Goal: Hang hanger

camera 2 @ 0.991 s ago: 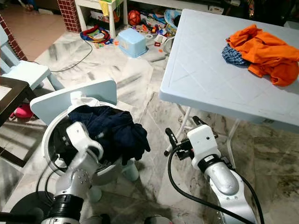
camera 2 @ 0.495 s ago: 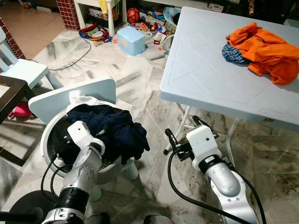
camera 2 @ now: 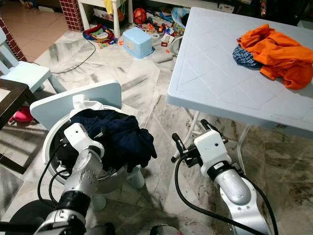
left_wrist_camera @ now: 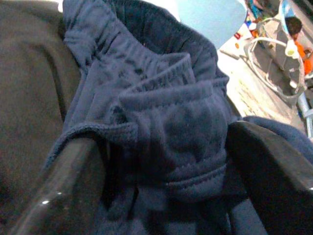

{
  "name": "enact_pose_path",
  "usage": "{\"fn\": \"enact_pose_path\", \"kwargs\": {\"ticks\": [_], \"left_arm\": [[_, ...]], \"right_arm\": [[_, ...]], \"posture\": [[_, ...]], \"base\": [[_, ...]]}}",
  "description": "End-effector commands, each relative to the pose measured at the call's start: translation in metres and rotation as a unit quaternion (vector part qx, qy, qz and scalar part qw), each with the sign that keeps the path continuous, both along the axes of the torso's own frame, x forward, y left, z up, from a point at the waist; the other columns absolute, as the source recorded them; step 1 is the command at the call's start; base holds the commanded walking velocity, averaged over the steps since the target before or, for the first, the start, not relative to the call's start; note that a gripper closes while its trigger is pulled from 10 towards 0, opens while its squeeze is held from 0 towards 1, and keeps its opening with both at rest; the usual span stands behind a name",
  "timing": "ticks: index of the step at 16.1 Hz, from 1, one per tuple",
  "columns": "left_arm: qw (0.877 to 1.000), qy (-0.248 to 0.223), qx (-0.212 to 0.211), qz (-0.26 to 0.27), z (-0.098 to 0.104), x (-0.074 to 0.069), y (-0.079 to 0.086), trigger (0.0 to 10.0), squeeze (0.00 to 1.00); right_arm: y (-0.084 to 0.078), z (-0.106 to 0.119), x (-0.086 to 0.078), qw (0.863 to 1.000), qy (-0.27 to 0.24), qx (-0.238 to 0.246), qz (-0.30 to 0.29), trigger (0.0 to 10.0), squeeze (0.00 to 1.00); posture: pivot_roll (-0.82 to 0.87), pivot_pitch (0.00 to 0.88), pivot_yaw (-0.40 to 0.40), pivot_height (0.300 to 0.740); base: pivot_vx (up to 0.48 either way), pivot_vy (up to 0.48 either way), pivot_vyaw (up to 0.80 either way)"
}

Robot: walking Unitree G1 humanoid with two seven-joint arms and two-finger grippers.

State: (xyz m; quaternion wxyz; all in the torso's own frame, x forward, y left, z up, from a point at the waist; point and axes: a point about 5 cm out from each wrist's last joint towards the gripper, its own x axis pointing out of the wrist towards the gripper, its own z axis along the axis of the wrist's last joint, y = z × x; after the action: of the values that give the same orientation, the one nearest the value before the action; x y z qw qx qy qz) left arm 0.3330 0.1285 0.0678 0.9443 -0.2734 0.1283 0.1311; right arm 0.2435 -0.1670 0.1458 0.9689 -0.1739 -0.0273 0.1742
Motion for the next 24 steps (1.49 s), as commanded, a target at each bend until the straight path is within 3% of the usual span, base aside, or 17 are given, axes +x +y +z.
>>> {"fn": "enact_pose_path", "kwargs": {"ticks": [1,8,12,13,16,24], "left_arm": [[1.000,-0.002,0.000,0.002,0.001,0.003,-0.001,0.0,0.00],[1.000,-0.013,0.014,-0.005,0.003,0.011,0.000,0.0,0.00],[1.000,-0.009,0.008,-0.002,0.001,0.012,0.000,0.0,0.00],[1.000,-0.009,0.013,0.001,0.001,0.012,0.001,0.0,0.00],[0.999,-0.031,0.038,-0.002,0.008,0.015,0.000,0.0,0.00],[0.998,-0.033,0.057,-0.005,0.008,0.011,-0.005,0.0,0.00]], "right_arm": [[0.001,0.001,-0.002,1.000,-0.003,-0.005,0.005,10.0,0.00],[0.005,0.001,-0.003,1.000,-0.003,-0.003,0.022,10.0,0.00],[0.025,-0.008,-0.020,0.988,0.065,0.033,0.139,10.0,0.00],[0.028,-0.014,-0.026,0.984,0.077,0.015,0.159,10.0,0.00],[0.030,-0.016,-0.029,0.981,0.087,0.014,0.172,10.0,0.00],[0.033,-0.018,-0.026,0.978,0.093,0.002,0.187,10.0,0.00]], "posture": [[-0.17,0.160,-0.095,0.740],[-0.17,0.153,-0.097,0.740],[-0.17,0.148,-0.097,0.740],[-0.17,0.146,-0.097,0.740],[-0.17,0.142,-0.095,0.740],[-0.15,0.124,-0.091,0.740]], "base": [[0.000,0.000,0.00],[0.000,0.000,0.00],[0.000,0.000,0.00],[0.000,0.000,0.00],[0.000,0.000,0.00],[0.000,0.000,0.00]]}}
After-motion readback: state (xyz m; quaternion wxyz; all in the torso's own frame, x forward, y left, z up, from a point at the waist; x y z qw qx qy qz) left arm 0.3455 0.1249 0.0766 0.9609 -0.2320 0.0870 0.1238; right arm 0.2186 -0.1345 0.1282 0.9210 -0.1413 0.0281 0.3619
